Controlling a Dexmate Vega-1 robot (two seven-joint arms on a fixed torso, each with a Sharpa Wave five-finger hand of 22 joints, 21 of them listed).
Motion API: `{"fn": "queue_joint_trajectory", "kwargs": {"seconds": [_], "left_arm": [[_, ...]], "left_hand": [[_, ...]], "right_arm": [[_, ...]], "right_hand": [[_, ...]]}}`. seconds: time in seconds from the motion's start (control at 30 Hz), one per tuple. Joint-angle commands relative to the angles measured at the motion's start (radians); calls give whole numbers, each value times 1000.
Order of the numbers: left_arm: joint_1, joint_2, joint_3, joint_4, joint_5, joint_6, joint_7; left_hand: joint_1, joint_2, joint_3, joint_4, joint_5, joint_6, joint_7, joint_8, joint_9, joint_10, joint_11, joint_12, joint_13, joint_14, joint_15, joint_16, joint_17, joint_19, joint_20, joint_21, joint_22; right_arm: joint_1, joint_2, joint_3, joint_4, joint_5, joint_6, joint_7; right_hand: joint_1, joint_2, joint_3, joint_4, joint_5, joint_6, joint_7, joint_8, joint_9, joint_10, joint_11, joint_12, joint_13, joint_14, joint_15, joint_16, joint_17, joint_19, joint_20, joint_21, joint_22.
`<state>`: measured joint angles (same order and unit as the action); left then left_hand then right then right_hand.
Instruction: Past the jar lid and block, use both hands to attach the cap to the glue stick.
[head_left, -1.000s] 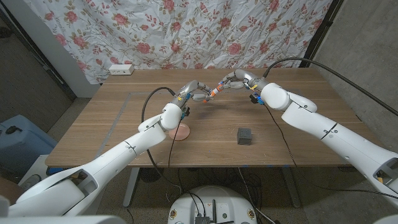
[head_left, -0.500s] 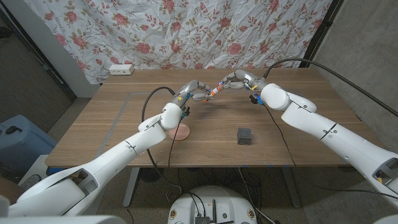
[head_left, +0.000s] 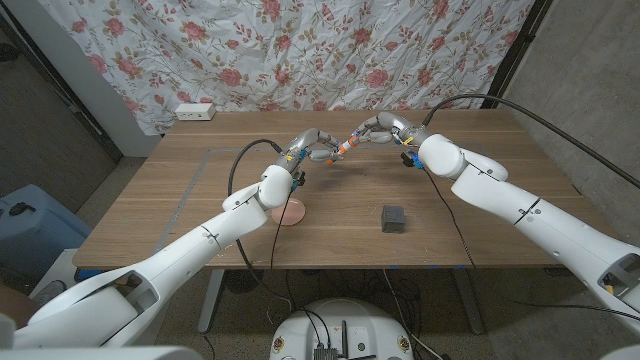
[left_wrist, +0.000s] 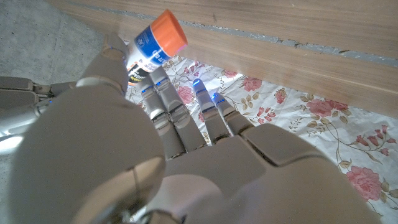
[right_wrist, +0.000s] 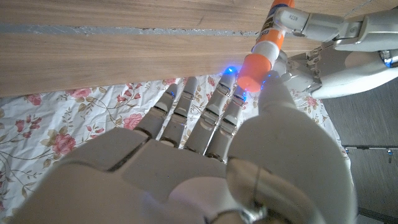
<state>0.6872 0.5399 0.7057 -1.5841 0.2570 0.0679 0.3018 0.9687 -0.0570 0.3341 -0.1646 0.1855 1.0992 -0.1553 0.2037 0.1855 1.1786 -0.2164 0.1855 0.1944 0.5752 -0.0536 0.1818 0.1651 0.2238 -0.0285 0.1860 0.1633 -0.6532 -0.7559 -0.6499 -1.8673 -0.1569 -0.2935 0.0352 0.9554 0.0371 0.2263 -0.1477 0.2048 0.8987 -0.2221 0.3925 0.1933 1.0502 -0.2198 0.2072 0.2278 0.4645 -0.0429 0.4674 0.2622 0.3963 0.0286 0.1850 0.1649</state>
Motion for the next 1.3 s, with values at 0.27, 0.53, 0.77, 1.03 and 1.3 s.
{"fn": "queue_joint_trajectory", "kwargs": {"seconds": [0.27,0.53,0.77,1.03,1.3], "left_arm": [[-2,-3,3,6,-3,-4,-2],[-6,-5,4,11,-4,-3,-2],[-9,-7,4,16,-5,-8,-2],[-10,-8,5,18,-4,-8,0],[-7,-7,4,14,-4,-2,2]], "left_hand": [[-24,70,7,-1,6,38,26,3,12,10,-6,8,0,1,-95,2,2,4,1,-1,3],[-24,70,7,-2,6,39,26,4,12,9,-6,8,0,1,-95,2,2,4,0,-1,3],[-24,70,7,-2,6,38,25,3,12,9,-6,8,0,1,-95,2,2,4,0,-1,3],[-24,70,7,-1,6,36,27,3,12,9,-6,8,0,2,-94,2,2,5,1,-1,3],[-24,70,6,-1,6,38,27,3,12,9,-6,8,0,2,-94,2,2,4,1,-1,3]], "right_arm": [[-3,1,6,-4,3,-1,-13],[1,2,2,-2,3,2,-8],[4,5,-1,3,2,2,-8],[7,7,-5,7,-2,1,-7],[6,9,-6,6,-4,-2,-9]], "right_hand": [[4,9,-5,2,-2,10,-2,-4,4,-5,0,0,2,1,-125,9,2,3,4,4,3],[4,8,-6,2,-2,11,-2,-5,5,-6,0,0,2,0,-125,9,2,3,4,4,3],[3,8,-7,2,-2,11,-2,-6,5,-6,0,0,2,-1,-124,8,1,3,5,4,3],[4,9,-8,1,-2,12,-2,-6,6,-7,0,-1,2,-1,-125,9,1,3,5,4,3],[3,10,-9,2,-2,12,-2,-8,6,-9,0,-1,2,-1,-124,9,1,3,5,4,3]]}}
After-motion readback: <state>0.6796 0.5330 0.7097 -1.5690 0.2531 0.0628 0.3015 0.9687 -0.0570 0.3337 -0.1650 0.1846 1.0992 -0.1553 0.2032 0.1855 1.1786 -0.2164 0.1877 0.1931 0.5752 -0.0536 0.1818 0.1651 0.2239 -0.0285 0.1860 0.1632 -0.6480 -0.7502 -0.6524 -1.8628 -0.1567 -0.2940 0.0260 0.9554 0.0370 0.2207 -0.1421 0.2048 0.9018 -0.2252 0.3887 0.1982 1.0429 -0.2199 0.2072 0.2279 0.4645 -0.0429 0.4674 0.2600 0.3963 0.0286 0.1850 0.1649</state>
